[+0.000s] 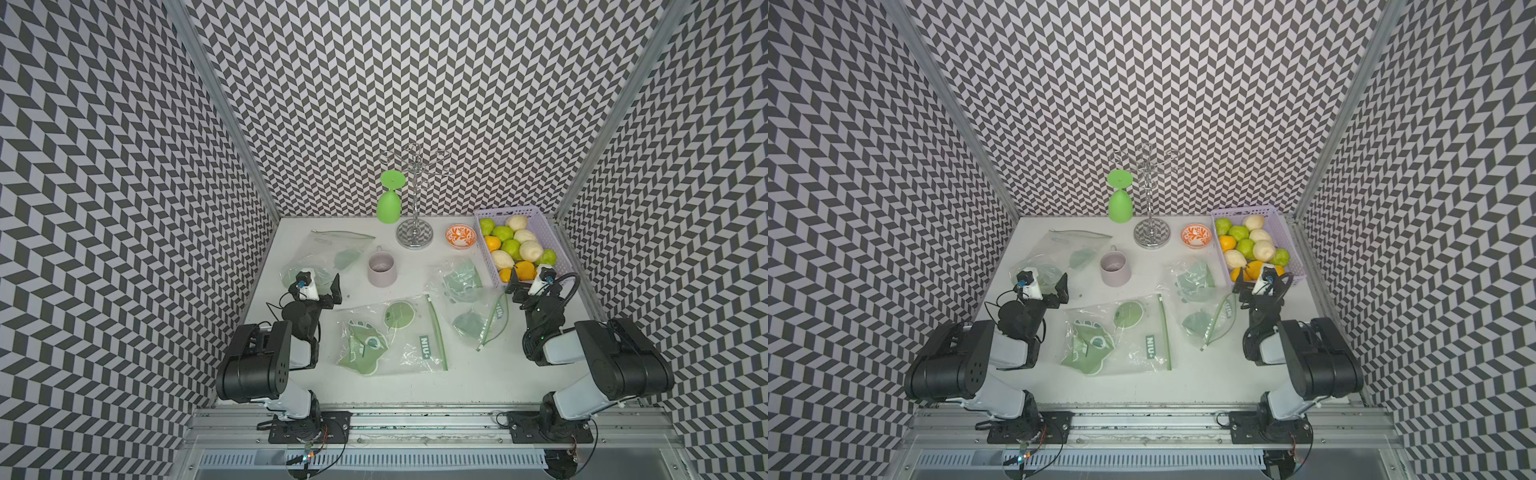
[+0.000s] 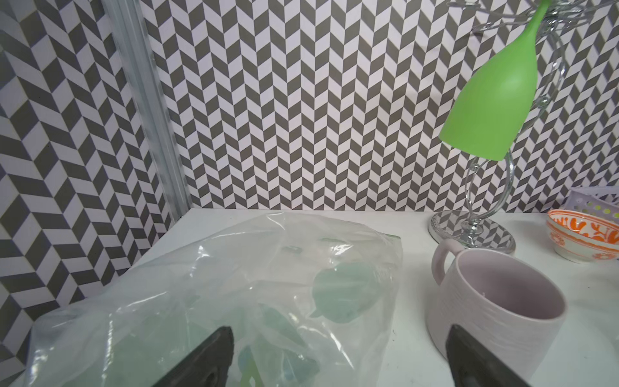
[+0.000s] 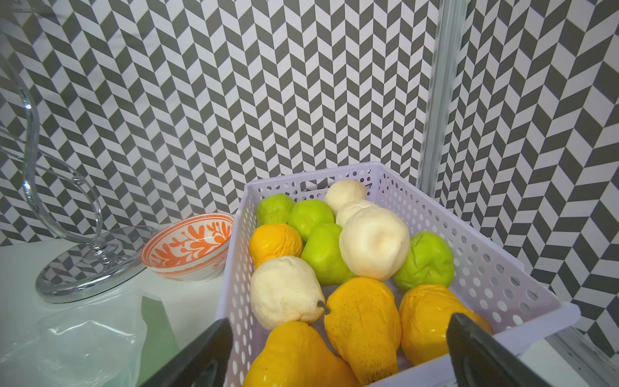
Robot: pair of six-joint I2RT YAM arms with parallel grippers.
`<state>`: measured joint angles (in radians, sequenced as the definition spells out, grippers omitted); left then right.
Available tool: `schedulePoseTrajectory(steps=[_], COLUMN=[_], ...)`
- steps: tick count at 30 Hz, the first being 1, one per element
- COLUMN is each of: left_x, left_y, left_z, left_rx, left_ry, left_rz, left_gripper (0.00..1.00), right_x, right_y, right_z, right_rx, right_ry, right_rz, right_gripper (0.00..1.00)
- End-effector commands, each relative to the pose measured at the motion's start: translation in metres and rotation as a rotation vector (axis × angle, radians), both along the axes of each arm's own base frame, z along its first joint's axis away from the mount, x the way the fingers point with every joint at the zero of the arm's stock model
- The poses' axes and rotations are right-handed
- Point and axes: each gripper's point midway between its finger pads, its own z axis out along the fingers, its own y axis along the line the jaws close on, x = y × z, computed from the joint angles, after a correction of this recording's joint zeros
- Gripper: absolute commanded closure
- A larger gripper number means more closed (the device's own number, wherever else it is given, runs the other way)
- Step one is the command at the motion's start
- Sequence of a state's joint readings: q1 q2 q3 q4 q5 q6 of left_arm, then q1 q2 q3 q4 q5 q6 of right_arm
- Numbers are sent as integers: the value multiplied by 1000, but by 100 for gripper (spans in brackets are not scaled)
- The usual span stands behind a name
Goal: Open the zip-top bag and take out the pear
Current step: Reset both arms
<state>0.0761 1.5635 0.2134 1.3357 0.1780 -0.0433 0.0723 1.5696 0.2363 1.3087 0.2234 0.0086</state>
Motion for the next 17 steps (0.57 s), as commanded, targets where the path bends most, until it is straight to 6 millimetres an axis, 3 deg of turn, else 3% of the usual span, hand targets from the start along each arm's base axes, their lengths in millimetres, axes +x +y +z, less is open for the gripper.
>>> schedulePoseTrajectory(steps=[1,17], left_x=[4,6], left_y=[3,2], left_z=[2,1], left_rx=[18,22], left_ry=[1,8], left_rz=[24,39], left_gripper=[0,0], right_x=[-1,-1], right_y=[0,0], right_z=[12,13], right_rx=[7,8], right_ry=[-55,-56], right_rz=[5,6], right_gripper=[1,1])
